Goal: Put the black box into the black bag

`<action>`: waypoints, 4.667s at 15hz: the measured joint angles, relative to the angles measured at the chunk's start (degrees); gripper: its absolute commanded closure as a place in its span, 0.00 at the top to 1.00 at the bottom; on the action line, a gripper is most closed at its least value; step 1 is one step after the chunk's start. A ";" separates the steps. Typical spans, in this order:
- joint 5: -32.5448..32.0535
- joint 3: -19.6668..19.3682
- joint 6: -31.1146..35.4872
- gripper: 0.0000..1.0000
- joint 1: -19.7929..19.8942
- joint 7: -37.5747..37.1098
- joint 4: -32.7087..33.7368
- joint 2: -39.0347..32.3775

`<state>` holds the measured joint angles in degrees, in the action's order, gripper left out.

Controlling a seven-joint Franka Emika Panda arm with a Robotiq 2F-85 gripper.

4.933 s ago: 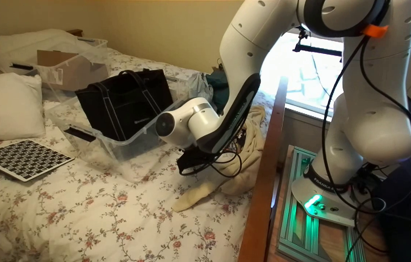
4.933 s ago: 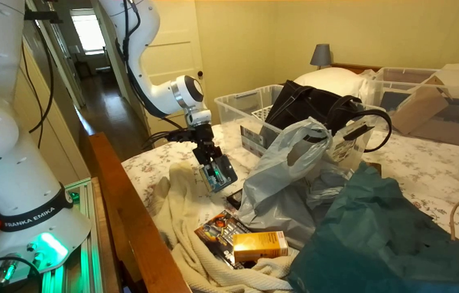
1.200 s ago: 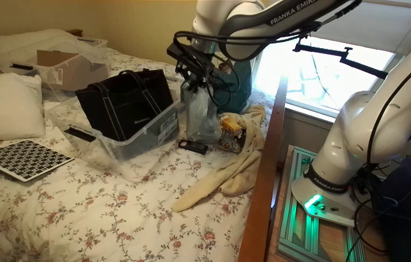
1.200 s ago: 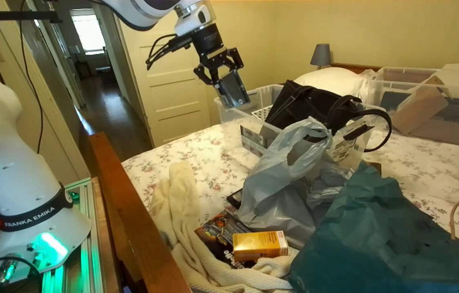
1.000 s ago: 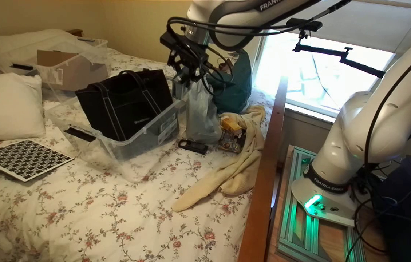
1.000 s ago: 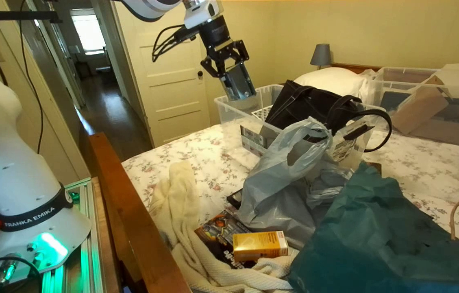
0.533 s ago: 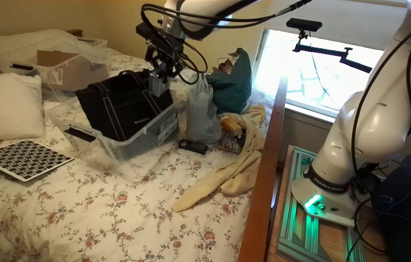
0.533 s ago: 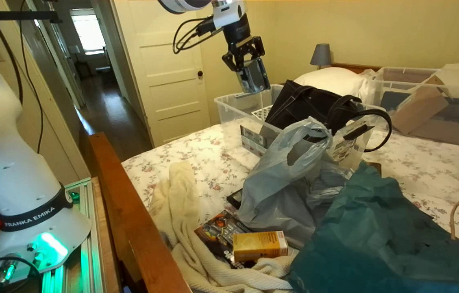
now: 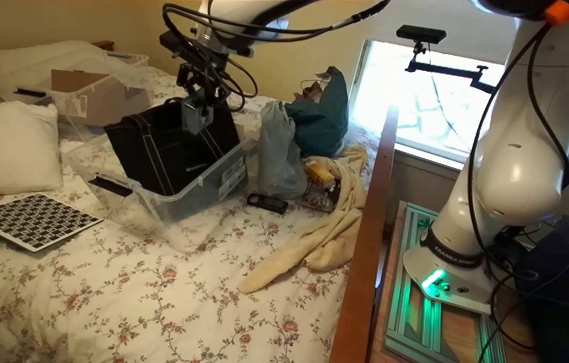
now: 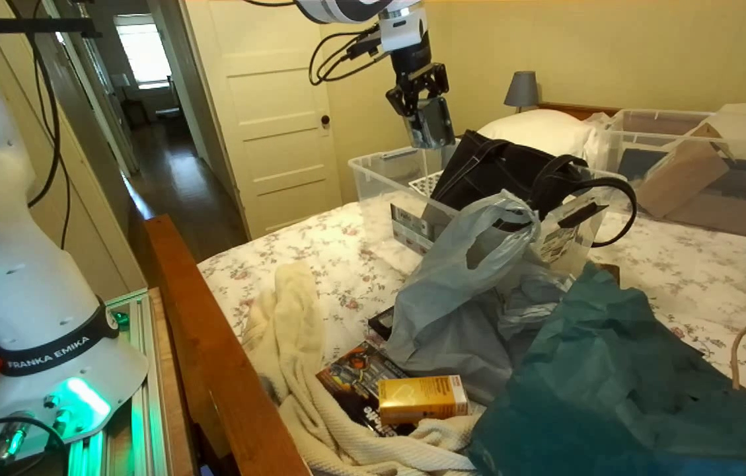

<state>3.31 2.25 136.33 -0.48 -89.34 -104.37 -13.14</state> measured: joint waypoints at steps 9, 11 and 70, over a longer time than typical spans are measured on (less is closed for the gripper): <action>0.04 -1.21 -0.73 0.14 -0.32 -0.64 4.96 -4.19; 0.22 -1.61 -1.47 0.14 -0.35 -0.60 9.27 -7.47; -1.98 -4.23 -24.77 1.00 0.33 22.66 49.14 -34.42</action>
<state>1.33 -1.98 111.56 -0.15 -66.68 -55.23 -47.55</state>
